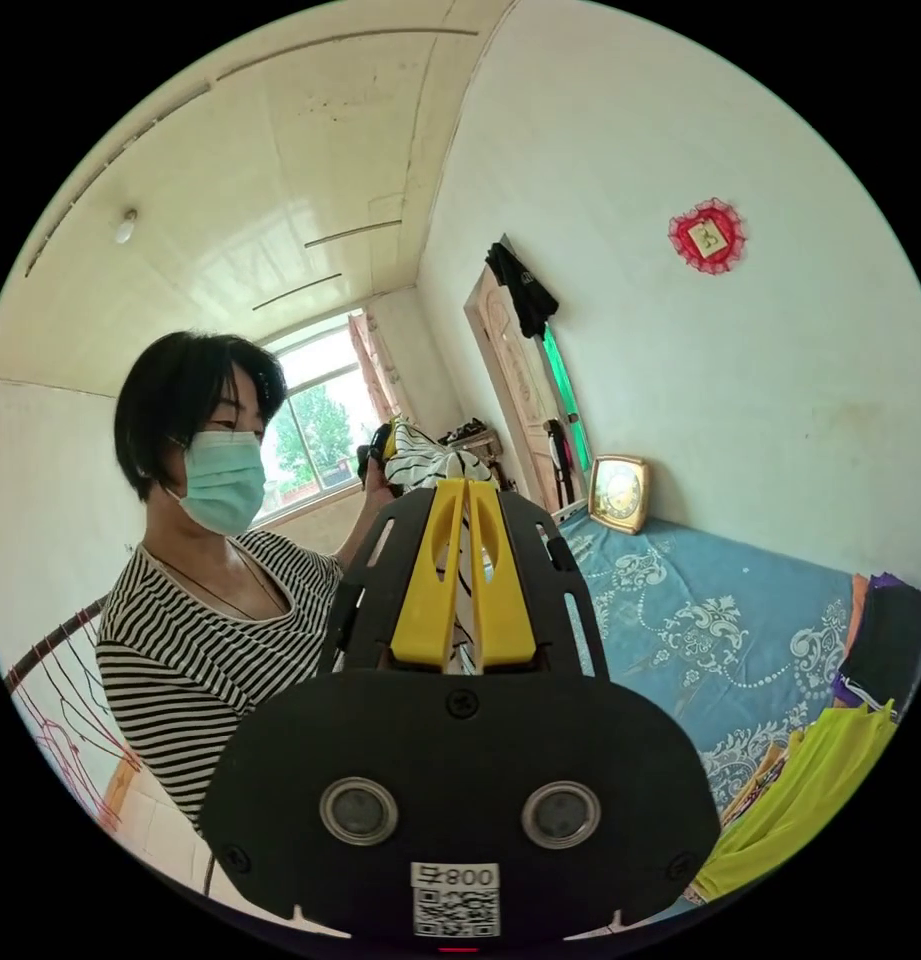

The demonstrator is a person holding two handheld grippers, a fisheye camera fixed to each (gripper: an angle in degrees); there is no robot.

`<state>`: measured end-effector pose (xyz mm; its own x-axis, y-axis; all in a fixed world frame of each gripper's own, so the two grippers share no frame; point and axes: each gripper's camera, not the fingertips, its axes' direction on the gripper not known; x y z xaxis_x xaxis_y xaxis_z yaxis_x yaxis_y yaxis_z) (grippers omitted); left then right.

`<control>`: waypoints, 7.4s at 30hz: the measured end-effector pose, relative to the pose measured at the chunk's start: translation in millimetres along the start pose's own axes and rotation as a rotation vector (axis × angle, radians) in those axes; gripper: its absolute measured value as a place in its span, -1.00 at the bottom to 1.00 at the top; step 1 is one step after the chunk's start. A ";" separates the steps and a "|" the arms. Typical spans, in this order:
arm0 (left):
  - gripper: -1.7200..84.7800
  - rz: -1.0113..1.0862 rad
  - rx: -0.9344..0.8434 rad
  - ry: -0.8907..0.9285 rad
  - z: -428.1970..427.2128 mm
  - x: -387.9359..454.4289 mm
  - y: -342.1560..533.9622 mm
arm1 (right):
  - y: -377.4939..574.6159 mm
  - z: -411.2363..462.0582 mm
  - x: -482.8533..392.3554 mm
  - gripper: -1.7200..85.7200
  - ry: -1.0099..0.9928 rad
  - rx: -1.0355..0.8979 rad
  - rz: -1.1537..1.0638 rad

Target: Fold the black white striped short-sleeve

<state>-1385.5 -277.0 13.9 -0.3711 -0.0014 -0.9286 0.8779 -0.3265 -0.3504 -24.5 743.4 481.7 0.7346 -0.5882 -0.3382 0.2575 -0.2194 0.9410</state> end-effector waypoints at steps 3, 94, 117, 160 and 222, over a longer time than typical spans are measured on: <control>-0.94 -0.071 -0.057 -0.066 29.4 -64.1 2.6 | -15.6 28.2 63.0 -0.96 0.011 -0.032 0.076; -0.95 -1.007 -0.753 -0.429 -365.2 -185.2 586.0 | 399.5 179.1 374.7 -0.94 0.292 -0.754 0.994; -0.83 -1.070 -0.682 -0.519 -412.9 -192.6 635.2 | 453.3 168.6 400.7 -0.95 0.376 -0.801 1.160; -0.92 -0.441 -0.994 -0.784 8.8 -710.6 637.7 | 146.3 591.3 702.4 -0.96 0.755 -0.793 0.346; -0.96 -0.520 -0.960 -0.746 206.6 -814.5 905.2 | 200.6 699.2 643.5 -0.96 0.593 -0.810 0.248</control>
<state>-351.1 -766.6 478.3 -0.5331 -0.6978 -0.4784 0.3327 0.3470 -0.8769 61.0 -223.4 446.0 0.9593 -0.0188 -0.2818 0.2410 0.5747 0.7821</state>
